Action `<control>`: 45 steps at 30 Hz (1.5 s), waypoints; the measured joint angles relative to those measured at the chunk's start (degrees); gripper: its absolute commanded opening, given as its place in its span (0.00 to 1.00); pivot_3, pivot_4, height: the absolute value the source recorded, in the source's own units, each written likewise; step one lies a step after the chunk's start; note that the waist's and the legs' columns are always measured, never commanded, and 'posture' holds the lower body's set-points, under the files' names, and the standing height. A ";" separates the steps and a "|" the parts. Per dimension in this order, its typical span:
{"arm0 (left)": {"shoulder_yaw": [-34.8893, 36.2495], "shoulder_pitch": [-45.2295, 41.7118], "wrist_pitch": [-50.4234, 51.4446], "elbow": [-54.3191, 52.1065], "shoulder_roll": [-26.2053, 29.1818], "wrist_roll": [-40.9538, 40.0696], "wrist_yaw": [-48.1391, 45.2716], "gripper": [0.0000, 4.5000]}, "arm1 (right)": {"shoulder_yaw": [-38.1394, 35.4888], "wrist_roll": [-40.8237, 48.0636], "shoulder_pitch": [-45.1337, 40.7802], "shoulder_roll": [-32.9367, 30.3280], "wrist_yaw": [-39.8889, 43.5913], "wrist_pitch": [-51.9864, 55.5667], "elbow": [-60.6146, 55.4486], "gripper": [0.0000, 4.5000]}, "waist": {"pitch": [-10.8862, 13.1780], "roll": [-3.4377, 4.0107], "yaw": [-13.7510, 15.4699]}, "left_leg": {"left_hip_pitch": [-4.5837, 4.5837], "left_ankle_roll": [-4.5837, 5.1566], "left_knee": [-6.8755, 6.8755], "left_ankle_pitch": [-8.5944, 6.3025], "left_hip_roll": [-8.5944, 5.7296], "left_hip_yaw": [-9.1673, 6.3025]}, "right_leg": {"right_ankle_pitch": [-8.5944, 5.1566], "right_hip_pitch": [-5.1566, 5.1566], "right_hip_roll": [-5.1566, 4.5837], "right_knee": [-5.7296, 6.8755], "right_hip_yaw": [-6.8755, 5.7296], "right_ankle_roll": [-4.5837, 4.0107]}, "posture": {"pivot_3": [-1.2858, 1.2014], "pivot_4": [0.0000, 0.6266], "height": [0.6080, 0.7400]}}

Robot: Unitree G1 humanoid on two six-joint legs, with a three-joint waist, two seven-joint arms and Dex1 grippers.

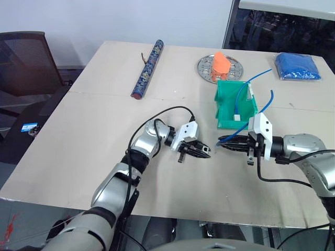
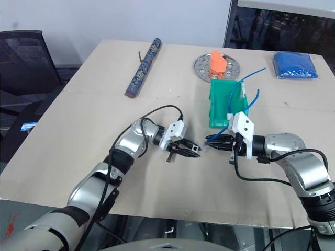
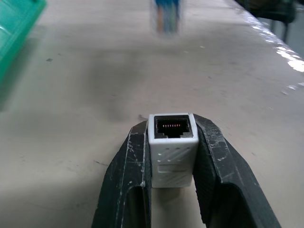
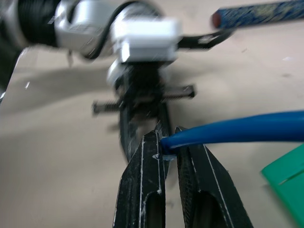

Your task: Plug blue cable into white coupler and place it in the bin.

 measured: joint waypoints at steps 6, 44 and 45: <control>-0.57 -2.16 -1.18 2.91 -0.45 1.22 -2.65 0.13 | 2.54 -3.44 -0.56 0.81 0.33 -2.14 -1.29 0.00 | 0.00 0.00 -0.11 | 0.03 0.00 0.01 0.00 0.03 -0.03 | 0.00 0.00 0.03 0.05 -0.02 0.00 | 0.52 0.24 1.00; 0.55 -3.77 -2.39 4.83 -2.38 4.95 -3.45 0.13 | 8.83 -15.65 -3.36 4.67 2.82 -11.69 4.04 0.00 | -0.05 0.02 0.16 | 0.07 0.00 0.09 0.00 -0.01 -0.01 | 0.00 0.06 -0.02 0.10 -0.01 0.01 | 0.52 0.24 1.00; 0.58 -3.77 -2.44 4.87 -2.38 4.99 -3.47 0.13 | 8.91 -15.78 -3.41 4.68 2.81 -11.70 4.08 0.00 | -0.05 0.02 0.15 | 0.07 0.00 0.09 0.00 -0.01 -0.02 | 0.00 0.06 -0.02 0.10 -0.01 0.01 | 0.52 0.24 1.00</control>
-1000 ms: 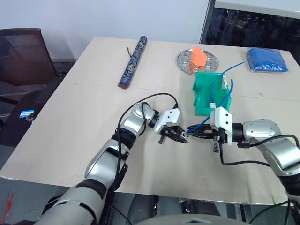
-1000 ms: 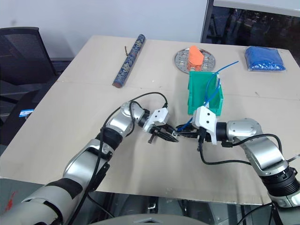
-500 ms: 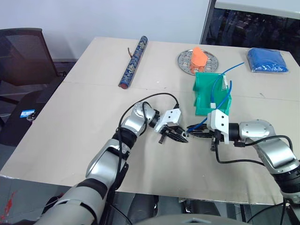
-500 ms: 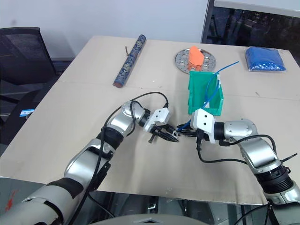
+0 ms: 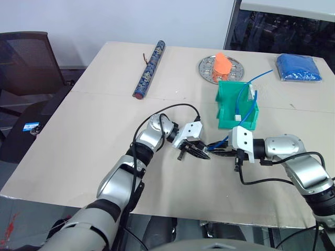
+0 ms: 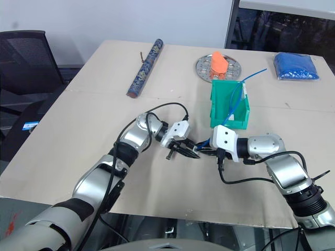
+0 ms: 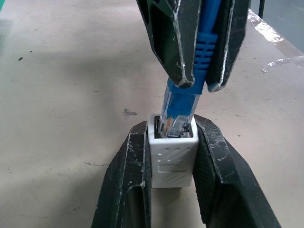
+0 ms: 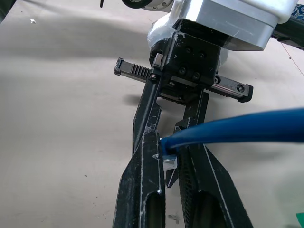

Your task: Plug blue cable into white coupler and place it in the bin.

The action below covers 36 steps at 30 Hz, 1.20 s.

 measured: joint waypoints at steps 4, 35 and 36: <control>0.06 0.01 -0.03 0.07 0.03 0.11 0.02 0.13 | 1.11 -1.37 -0.86 0.44 -0.03 0.07 0.79 0.00 | -0.02 0.01 -0.03 | 0.03 0.00 0.01 0.00 0.00 0.00 | 0.00 0.01 0.01 0.02 0.00 0.00 | 0.52 0.24 1.00; 5.04 10.90 13.59 -20.16 3.80 -2.16 7.20 0.98 | -7.95 16.86 -10.82 5.64 2.33 26.39 2.70 0.00 | -0.76 0.05 -1.04 | -0.13 0.00 -0.12 -0.01 0.03 -0.07 | 0.02 -0.13 -0.45 0.01 0.11 -0.02 | 0.52 0.24 1.00; 6.28 12.40 15.40 -23.45 4.40 -3.05 8.75 0.98 | -9.11 17.89 -11.12 4.50 2.44 27.40 2.80 0.00 | -0.70 0.10 -1.07 | -0.13 0.00 -0.12 -0.01 0.03 -0.07 | 0.02 -0.13 -0.49 0.01 0.11 -0.02 | 0.52 0.24 1.00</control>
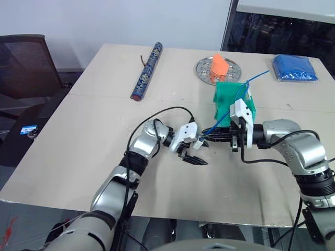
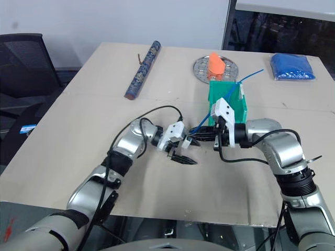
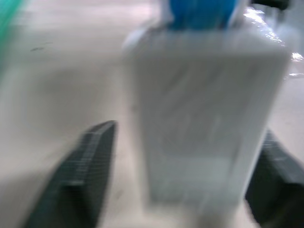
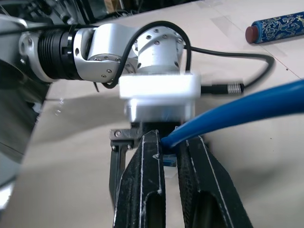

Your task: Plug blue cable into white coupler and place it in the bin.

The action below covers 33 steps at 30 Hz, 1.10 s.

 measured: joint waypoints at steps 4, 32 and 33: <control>6.40 6.06 11.25 -17.13 0.96 -3.15 12.27 0.98 | -4.12 3.10 -5.36 -4.22 1.00 2.75 2.51 0.00 | 0.23 0.08 -0.09 | 0.05 0.00 0.01 0.00 0.00 -0.01 | 0.01 0.04 -0.04 0.01 -0.01 0.01 | 0.52 0.24 1.00; 8.24 8.17 34.76 -45.07 1.69 -12.52 38.64 1.00 | 3.32 -31.86 -45.60 2.44 -18.46 -42.33 79.00 0.95 | 0.82 0.35 -0.23 | 0.09 -0.31 -0.17 0.17 -0.10 0.28 | 0.01 -0.01 -0.07 -0.09 0.25 0.02 | 0.52 0.24 1.00; 7.97 8.18 34.59 -45.07 1.84 -12.71 38.64 1.00 | 2.92 -32.26 -45.34 2.11 -19.00 -42.55 79.28 0.95 | 0.82 0.35 -0.28 | 0.10 -0.31 -0.18 0.17 -0.10 0.29 | 0.01 -0.01 -0.07 -0.08 0.25 0.02 | 0.52 0.24 1.00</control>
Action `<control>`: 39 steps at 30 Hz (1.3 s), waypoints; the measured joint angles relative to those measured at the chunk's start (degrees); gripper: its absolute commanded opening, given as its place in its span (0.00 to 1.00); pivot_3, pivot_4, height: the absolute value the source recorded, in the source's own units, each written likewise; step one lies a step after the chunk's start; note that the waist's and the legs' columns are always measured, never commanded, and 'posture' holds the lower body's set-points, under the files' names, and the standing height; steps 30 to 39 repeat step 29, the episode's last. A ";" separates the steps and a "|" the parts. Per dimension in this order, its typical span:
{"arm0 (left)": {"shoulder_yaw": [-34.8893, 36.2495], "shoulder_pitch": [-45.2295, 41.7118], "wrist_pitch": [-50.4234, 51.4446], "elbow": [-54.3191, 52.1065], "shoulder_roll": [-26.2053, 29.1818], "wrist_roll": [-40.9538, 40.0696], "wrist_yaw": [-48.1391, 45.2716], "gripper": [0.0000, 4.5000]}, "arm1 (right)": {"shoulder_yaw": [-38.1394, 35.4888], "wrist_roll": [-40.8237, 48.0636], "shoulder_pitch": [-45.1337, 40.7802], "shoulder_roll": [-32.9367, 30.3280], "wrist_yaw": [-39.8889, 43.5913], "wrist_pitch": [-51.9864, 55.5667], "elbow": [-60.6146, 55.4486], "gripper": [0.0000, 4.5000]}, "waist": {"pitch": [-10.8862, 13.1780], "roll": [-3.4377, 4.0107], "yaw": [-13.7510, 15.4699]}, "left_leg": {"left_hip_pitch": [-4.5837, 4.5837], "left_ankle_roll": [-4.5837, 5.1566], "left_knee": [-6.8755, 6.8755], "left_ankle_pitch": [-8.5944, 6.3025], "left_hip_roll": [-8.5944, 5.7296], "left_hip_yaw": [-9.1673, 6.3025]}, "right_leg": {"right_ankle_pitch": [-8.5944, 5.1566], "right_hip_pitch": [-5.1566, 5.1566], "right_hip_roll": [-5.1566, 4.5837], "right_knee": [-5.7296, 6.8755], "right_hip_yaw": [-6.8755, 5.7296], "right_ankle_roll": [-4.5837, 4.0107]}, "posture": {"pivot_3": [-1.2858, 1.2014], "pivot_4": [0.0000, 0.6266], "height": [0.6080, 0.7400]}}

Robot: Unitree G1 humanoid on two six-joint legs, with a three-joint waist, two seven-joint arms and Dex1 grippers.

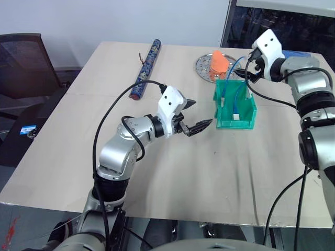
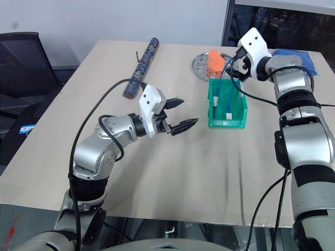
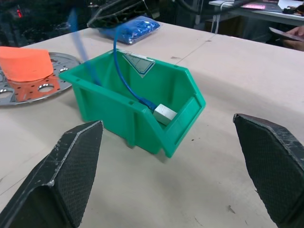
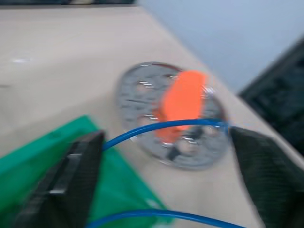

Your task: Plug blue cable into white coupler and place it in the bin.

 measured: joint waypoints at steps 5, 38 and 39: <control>-0.47 0.48 -0.32 0.00 1.26 -0.67 -0.10 1.00 | -4.03 0.79 4.76 -2.90 -0.55 0.15 -1.95 0.95 | 0.00 0.00 -0.03 | 0.02 0.02 -0.03 -0.01 0.01 -0.01 | 0.00 0.00 0.03 0.02 0.00 0.00 | 0.52 0.24 1.00; 10.27 41.72 -20.25 -6.05 6.19 2.92 7.65 1.00 | -22.91 27.38 78.89 -2.09 8.98 12.09 -70.09 0.98 | 0.04 -0.02 0.22 | 0.94 -0.08 -0.37 -0.28 0.09 0.35 | -0.13 0.52 -0.36 -0.04 0.19 -0.31 | 0.52 0.24 1.00; 10.27 41.72 -20.25 -6.05 6.19 2.92 7.65 1.00 | -22.91 27.38 78.89 -2.09 8.98 12.09 -70.09 0.98 | 0.04 -0.02 0.22 | 0.94 -0.08 -0.37 -0.28 0.09 0.35 | -0.13 0.52 -0.36 -0.04 0.19 -0.31 | 0.52 0.24 1.00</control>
